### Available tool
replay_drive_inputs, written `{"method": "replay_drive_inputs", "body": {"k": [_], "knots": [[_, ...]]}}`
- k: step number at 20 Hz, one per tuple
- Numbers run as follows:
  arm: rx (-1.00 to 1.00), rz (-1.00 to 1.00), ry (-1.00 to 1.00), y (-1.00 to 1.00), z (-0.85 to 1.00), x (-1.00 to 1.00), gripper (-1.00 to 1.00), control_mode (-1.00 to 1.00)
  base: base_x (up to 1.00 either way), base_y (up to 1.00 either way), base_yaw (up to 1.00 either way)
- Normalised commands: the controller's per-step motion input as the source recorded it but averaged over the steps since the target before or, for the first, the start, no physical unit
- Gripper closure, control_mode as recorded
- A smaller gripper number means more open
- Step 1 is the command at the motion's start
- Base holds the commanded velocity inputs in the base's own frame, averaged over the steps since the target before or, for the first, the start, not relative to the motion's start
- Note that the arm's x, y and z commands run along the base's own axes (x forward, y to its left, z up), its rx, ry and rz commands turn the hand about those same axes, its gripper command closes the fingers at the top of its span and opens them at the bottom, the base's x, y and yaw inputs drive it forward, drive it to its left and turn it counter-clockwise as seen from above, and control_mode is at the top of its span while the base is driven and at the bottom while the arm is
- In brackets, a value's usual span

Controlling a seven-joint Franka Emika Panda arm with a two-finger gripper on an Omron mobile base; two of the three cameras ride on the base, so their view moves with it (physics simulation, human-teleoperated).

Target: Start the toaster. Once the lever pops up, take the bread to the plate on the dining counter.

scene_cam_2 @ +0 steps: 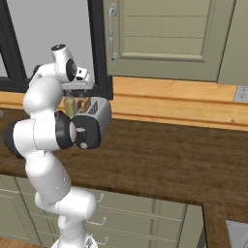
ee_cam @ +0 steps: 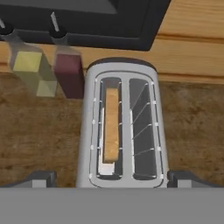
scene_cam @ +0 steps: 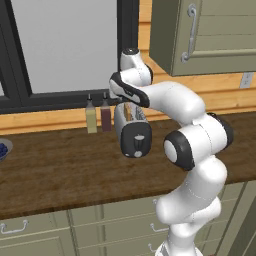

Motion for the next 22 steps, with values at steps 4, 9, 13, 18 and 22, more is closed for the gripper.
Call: {"method": "replay_drive_inputs", "body": {"k": [4,9,13,18,22], "knots": [[0.0,-0.11,0.01,0.0,-0.37,0.3,-1.0,-1.0,0.0,0.0,0.0],[0.0,-0.07,0.0,0.0,-0.25,0.08,-1.0,-1.0,0.0,0.0,0.0],[0.0,-0.07,0.0,0.0,-0.34,0.0,-1.0,-1.0,0.0,0.0,0.0],[0.0,-0.04,0.0,0.0,-0.36,0.03,-1.0,-1.0,0.0,0.0,0.0],[0.0,0.0,0.0,-0.01,-0.24,0.11,-1.0,-1.0,0.0,0.0,0.0]]}}
